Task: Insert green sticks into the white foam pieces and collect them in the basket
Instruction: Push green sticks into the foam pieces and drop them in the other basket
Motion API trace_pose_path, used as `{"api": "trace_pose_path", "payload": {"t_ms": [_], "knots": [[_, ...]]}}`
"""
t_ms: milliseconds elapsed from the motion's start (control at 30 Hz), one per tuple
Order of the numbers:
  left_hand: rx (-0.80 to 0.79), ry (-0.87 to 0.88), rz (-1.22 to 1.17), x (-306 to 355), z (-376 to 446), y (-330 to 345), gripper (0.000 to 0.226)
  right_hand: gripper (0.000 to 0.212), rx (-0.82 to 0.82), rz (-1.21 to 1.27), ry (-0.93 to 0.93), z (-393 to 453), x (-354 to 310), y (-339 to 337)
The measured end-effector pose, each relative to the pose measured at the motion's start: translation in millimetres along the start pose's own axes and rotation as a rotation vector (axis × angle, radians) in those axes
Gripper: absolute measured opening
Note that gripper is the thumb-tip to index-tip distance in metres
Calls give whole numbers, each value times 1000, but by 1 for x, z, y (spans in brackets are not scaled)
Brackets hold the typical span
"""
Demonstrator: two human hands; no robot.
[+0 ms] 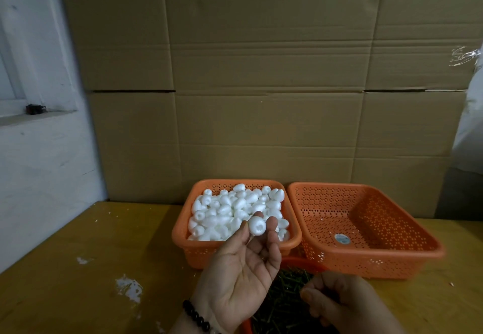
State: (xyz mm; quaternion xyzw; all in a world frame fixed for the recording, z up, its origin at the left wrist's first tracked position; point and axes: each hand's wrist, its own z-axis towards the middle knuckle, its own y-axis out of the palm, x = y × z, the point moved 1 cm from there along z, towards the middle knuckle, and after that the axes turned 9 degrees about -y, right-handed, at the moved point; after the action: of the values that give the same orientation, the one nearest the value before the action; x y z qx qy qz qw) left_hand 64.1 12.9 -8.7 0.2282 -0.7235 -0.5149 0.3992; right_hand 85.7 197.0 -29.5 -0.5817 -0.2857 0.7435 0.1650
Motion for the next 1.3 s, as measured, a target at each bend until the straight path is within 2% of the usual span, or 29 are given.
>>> {"api": "trace_pose_path", "payload": {"t_ms": [167,400,500,667,767,833,1033,1300], "knots": [[28,-23,-94,0,2,0,47,13,68,115,-1,-3,-1,-1],[38,-62,-114,-4,4,-2,52,13,174,499,8,-6,-12,-5],[89,-56,-44,-6,6,-3,50,5,274,681,-10,-7,-18,-6],[147,-20,170,-11,6,-4,33,14,382,898,-59,-7,-24,-7],[148,12,256,-17,6,-2,28,22,449,856,-149,-10,-27,-7],[154,35,291,-20,6,-1,35,24,489,765,-205,-12,-29,-7],[160,83,344,-23,5,3,39,27,549,339,-236,-14,-24,-6],[170,112,440,-28,5,6,33,30,609,204,-223,-15,-16,-3]]}}
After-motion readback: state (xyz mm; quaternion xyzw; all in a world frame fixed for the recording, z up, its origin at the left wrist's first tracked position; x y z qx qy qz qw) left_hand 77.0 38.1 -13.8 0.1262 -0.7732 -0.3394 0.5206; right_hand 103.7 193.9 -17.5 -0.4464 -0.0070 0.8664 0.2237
